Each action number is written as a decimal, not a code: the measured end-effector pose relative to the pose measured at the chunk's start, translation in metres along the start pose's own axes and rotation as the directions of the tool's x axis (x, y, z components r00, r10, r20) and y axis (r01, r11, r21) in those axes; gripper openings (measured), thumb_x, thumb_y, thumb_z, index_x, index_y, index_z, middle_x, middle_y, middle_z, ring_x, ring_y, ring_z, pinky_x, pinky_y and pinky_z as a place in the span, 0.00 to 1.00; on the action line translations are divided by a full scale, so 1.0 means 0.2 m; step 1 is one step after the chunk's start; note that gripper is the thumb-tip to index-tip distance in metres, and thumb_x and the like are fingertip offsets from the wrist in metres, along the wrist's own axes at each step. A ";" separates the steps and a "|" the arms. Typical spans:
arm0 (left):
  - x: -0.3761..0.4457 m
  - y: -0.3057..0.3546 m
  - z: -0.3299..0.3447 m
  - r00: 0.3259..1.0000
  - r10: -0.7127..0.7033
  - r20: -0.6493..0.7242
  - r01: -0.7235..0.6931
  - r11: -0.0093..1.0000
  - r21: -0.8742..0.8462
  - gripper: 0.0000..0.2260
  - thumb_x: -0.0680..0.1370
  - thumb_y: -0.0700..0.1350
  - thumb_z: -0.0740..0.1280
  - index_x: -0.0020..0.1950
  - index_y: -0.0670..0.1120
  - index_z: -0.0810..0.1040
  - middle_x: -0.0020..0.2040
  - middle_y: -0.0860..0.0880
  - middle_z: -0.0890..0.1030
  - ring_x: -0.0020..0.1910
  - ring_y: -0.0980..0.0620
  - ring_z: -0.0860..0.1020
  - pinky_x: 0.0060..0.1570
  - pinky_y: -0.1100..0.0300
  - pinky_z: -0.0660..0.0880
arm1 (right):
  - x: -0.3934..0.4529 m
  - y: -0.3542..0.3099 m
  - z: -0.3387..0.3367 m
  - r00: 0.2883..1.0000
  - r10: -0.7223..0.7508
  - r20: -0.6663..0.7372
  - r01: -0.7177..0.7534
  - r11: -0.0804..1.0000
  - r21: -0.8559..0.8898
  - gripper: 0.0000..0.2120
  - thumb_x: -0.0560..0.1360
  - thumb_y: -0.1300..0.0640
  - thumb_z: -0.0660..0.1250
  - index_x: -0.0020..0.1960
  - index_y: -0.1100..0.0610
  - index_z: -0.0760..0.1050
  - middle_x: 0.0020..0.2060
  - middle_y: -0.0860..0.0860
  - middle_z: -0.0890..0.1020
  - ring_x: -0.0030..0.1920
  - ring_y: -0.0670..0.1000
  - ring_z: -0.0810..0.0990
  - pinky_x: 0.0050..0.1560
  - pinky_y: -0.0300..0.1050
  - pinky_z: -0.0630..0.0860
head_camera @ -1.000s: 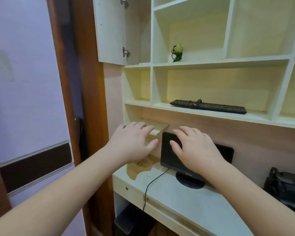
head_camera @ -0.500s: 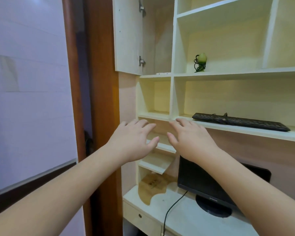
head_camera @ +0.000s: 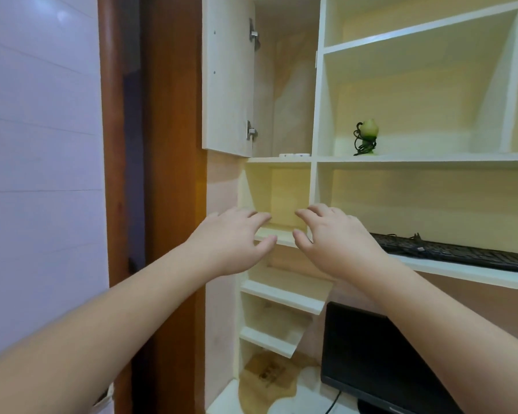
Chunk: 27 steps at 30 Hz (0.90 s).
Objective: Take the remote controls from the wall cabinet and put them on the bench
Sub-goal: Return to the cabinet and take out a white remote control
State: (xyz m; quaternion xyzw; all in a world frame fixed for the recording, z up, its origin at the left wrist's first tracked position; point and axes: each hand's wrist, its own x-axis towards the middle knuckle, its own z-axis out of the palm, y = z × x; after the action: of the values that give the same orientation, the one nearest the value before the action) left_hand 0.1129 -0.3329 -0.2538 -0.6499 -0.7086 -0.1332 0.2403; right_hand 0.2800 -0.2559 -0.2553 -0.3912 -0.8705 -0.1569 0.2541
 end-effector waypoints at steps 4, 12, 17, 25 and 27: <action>0.21 -0.01 0.01 0.999 0.024 -0.030 -0.023 1.000 0.012 0.26 0.79 0.63 0.48 0.76 0.57 0.59 0.75 0.53 0.64 0.74 0.51 0.62 0.69 0.48 0.64 | 0.16 0.08 0.06 1.000 0.003 -0.014 -0.003 1.000 -0.003 0.24 0.81 0.44 0.50 0.75 0.49 0.59 0.73 0.51 0.65 0.71 0.53 0.64 0.66 0.51 0.64; 0.65 -0.01 0.08 0.996 0.040 -0.078 -0.037 0.998 0.050 0.26 0.80 0.63 0.49 0.76 0.56 0.59 0.75 0.52 0.65 0.73 0.51 0.62 0.68 0.48 0.65 | 0.50 0.32 0.13 0.997 -0.012 -0.074 0.009 0.999 -0.039 0.24 0.80 0.44 0.50 0.75 0.50 0.59 0.72 0.50 0.65 0.71 0.53 0.64 0.66 0.50 0.64; 0.87 -0.11 0.16 0.992 0.001 -0.126 0.010 0.996 0.086 0.25 0.80 0.62 0.51 0.76 0.55 0.61 0.74 0.52 0.67 0.73 0.51 0.64 0.67 0.49 0.66 | 0.71 0.42 0.16 0.992 -0.037 -0.117 0.031 0.998 -0.048 0.24 0.80 0.45 0.51 0.75 0.50 0.58 0.73 0.50 0.65 0.71 0.53 0.64 0.67 0.50 0.63; 1.10 -0.22 0.23 0.973 0.077 -0.218 -0.053 0.992 0.113 0.24 0.80 0.60 0.52 0.74 0.55 0.62 0.73 0.55 0.67 0.72 0.53 0.63 0.67 0.52 0.63 | 0.92 0.46 0.22 0.983 -0.065 -0.172 0.067 0.998 0.008 0.25 0.79 0.49 0.54 0.75 0.51 0.59 0.72 0.50 0.65 0.71 0.53 0.63 0.67 0.49 0.64; 1.15 -0.26 0.24 0.962 0.105 -0.250 -0.078 0.990 0.116 0.24 0.80 0.60 0.53 0.74 0.55 0.63 0.72 0.54 0.68 0.70 0.53 0.65 0.66 0.52 0.65 | 0.96 0.45 0.25 0.983 -0.066 -0.174 0.066 0.998 -0.001 0.25 0.79 0.49 0.54 0.75 0.51 0.59 0.72 0.50 0.65 0.71 0.53 0.64 0.67 0.49 0.64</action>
State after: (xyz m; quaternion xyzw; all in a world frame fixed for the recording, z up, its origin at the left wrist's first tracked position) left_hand 0.0452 -0.1179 -0.1701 -0.6457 -0.6470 -0.1671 0.3695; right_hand 0.2236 -0.0585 -0.1804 -0.3463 -0.8578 -0.1968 0.3247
